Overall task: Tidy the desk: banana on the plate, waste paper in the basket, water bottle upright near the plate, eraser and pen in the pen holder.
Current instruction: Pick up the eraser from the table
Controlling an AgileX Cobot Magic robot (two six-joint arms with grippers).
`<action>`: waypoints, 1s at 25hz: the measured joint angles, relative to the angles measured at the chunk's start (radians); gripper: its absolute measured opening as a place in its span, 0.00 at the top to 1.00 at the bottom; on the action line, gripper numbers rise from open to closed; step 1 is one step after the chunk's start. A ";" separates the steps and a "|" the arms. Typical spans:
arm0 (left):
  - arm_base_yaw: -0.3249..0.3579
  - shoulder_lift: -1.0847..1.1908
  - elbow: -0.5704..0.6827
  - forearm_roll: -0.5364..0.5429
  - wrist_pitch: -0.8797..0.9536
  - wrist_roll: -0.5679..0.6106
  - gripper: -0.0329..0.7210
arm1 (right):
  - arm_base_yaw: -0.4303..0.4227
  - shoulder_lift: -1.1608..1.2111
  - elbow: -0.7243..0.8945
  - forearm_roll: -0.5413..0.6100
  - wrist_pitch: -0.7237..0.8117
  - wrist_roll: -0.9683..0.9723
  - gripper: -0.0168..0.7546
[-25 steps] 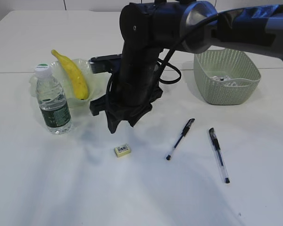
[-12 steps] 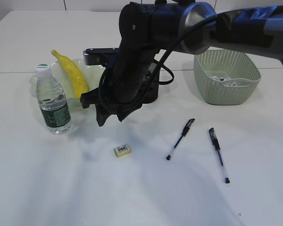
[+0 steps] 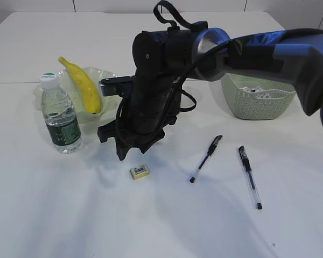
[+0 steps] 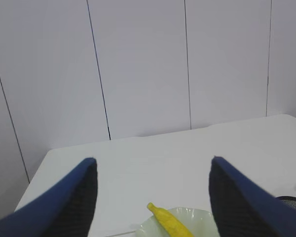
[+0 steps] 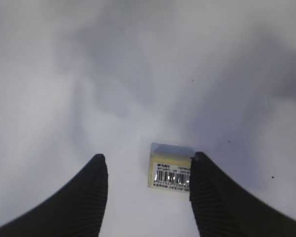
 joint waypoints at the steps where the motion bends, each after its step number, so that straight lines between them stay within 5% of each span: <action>1: 0.000 0.000 0.000 0.000 0.000 0.000 0.29 | 0.000 0.000 0.000 -0.009 0.000 0.002 0.46; 25: 0.000 0.000 0.000 0.000 0.000 0.000 0.29 | 0.000 0.048 -0.002 -0.031 0.042 0.013 0.46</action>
